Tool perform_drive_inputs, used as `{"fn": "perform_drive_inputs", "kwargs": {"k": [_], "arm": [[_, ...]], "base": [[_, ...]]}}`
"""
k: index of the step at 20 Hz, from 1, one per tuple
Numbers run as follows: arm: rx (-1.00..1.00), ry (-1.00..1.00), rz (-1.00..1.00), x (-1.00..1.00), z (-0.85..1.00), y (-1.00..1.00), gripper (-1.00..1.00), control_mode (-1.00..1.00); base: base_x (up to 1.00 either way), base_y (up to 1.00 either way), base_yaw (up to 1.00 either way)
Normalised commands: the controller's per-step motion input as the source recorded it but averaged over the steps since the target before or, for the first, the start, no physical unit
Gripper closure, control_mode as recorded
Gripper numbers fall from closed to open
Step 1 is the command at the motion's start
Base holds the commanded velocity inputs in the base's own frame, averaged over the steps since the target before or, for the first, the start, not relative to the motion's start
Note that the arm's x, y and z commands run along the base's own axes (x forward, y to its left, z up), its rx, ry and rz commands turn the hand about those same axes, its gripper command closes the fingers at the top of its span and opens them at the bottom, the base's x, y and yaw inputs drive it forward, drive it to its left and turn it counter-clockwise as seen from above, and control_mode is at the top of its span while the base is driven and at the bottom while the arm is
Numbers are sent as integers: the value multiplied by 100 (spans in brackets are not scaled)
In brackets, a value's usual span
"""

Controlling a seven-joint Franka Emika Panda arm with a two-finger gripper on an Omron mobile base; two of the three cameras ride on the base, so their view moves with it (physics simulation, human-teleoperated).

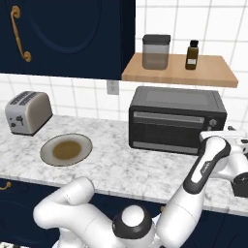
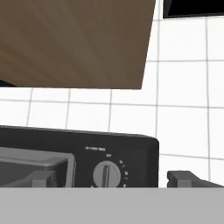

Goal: Pick up the kebab skewer and baguette bread, and place them inside the toaster oven. Close the toaster oven door and start by setting the timer.

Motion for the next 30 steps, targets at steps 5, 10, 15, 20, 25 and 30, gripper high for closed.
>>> {"fn": "perform_drive_inputs", "kwargs": {"k": [5, 10, 15, 20, 25, 30], "arm": [[0, 0, 0, 9, 0, 6, -100, -100], [0, 0, 0, 9, 0, 13, -100, -100], [0, -1, 0, 8, 0, 10, -100, -100], [0, 0, 0, 6, 0, 9, -100, -100], [0, -1, 0, 10, 0, 4, -100, -100], [0, -2, -1, 12, 0, 12, -100, -100]], "base": [[0, 0, 0], [0, 0, 0], [0, 0, 0], [0, 0, 0], [0, 0, 0], [0, 0, 0]]}}
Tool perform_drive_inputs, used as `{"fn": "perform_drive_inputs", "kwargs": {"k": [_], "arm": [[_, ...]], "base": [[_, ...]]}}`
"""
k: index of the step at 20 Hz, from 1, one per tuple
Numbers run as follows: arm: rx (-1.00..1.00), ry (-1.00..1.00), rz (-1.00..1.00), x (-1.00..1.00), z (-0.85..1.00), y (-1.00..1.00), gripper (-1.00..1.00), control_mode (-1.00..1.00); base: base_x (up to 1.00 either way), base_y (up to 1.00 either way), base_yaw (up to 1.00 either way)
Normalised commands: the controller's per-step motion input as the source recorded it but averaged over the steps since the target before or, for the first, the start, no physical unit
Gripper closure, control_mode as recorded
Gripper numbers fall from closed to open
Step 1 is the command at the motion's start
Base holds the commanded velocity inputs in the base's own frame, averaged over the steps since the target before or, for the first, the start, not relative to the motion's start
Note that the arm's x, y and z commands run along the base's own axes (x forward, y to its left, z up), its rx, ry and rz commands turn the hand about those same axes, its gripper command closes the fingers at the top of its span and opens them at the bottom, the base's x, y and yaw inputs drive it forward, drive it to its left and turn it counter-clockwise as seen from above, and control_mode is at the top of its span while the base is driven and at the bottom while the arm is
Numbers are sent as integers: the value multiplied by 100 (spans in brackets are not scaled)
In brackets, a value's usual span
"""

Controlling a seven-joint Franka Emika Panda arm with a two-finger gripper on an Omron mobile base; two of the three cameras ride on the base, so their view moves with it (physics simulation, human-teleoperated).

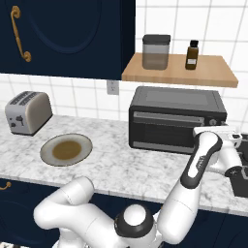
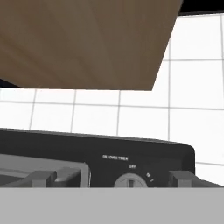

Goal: Pick up the kebab skewer and baguette bread, and place them inside the toaster oven. Close the toaster oven door and start by setting the timer.

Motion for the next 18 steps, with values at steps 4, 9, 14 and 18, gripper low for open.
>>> {"fn": "perform_drive_inputs", "kwargs": {"k": [4, 9, 14, 18], "arm": [[0, -3, -2, 22, 0, 12, -100, -100], [0, -3, -2, 33, 0, 2, -100, -100], [0, -1, -2, 8, -7, -18, -100, -100], [0, 0, -12, 28, -23, -15, -100, -100]], "base": [[0, 0, 0], [0, 0, 0], [0, 0, 0], [0, 0, 0]]}}
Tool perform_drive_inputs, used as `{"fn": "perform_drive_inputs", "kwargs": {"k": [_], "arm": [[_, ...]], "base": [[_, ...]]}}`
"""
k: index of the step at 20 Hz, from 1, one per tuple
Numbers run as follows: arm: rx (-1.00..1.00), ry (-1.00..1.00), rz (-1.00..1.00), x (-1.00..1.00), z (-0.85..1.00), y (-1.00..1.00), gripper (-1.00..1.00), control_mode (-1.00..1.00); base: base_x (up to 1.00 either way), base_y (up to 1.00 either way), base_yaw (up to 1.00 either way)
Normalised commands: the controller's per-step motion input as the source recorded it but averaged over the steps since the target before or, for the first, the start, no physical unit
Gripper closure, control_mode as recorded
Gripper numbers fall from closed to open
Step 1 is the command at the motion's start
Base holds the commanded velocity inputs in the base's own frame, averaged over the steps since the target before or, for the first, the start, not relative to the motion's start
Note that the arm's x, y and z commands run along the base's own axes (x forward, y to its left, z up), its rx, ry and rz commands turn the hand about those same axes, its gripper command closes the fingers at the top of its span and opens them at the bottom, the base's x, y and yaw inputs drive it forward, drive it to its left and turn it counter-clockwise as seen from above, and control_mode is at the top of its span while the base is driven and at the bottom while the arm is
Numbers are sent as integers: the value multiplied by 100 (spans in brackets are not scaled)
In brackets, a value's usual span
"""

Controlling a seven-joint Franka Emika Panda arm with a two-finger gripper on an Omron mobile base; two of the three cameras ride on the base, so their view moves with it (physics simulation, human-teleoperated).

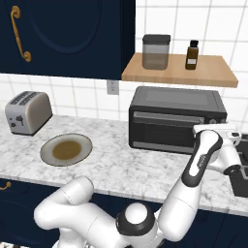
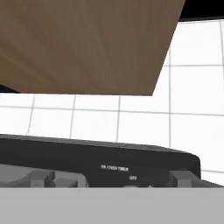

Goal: Pick up the kebab skewer and baguette bread, and place them inside the toaster oven. Close the toaster oven door and start by setting the timer.

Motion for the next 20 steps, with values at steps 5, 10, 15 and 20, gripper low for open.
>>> {"fn": "perform_drive_inputs", "kwargs": {"k": [5, 10, 15, 20], "arm": [[0, 0, -21, 16, -20, -24, -100, -100], [0, 0, -16, 9, -44, -17, -100, -100], [0, 0, -5, 12, -32, -34, -100, -100], [0, 0, -1, 17, -13, -33, -100, -100]], "base": [[0, 0, 0], [0, 0, 0], [0, 0, 0], [0, 0, 0]]}}
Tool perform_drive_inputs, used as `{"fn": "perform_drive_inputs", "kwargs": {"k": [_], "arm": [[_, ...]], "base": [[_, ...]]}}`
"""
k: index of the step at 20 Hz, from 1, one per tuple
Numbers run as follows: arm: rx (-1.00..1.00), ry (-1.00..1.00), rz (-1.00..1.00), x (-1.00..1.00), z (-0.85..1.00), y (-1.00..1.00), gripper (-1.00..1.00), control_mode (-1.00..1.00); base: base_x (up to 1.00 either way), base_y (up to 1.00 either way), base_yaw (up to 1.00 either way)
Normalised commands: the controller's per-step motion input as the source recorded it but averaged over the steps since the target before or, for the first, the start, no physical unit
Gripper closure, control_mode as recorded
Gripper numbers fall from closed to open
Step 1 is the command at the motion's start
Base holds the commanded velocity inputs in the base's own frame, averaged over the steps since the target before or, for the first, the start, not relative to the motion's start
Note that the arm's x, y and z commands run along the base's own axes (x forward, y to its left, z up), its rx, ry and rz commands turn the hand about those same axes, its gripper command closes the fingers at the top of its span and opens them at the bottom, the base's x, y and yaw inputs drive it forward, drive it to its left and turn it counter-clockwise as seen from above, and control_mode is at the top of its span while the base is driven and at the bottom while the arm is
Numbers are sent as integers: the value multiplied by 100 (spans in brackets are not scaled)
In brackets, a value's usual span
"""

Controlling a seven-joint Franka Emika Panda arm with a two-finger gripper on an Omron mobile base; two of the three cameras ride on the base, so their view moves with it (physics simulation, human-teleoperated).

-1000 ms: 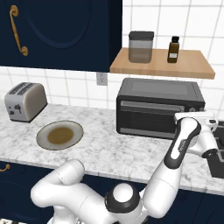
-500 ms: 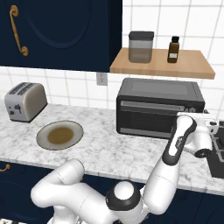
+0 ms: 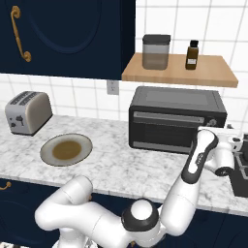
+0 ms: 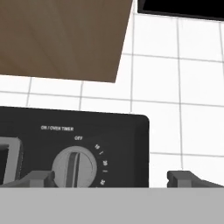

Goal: Pick up the kebab skewer and baguette bread, and place them inside the toaster oven. Close the toaster oven door and start by setting the timer.

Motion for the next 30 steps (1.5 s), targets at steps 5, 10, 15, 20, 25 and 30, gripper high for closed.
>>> {"fn": "perform_drive_inputs", "kwargs": {"k": [5, 10, 15, 20, 25, 30], "arm": [[1, -1, 0, 11, -7, -19, -100, -100], [0, -2, -5, 0, 0, -10, -100, -100], [0, -1, -6, 0, 10, -18, -100, -100], [1, 0, -2, 0, 25, -19, -100, -100], [3, 0, 0, 0, 37, -21, -100, -100], [3, 0, -1, -3, 27, -11, -100, -100]], "base": [[0, 0, 0], [0, 0, 0], [0, 0, 0], [0, 0, 0], [0, 0, 0], [0, 0, 0]]}}
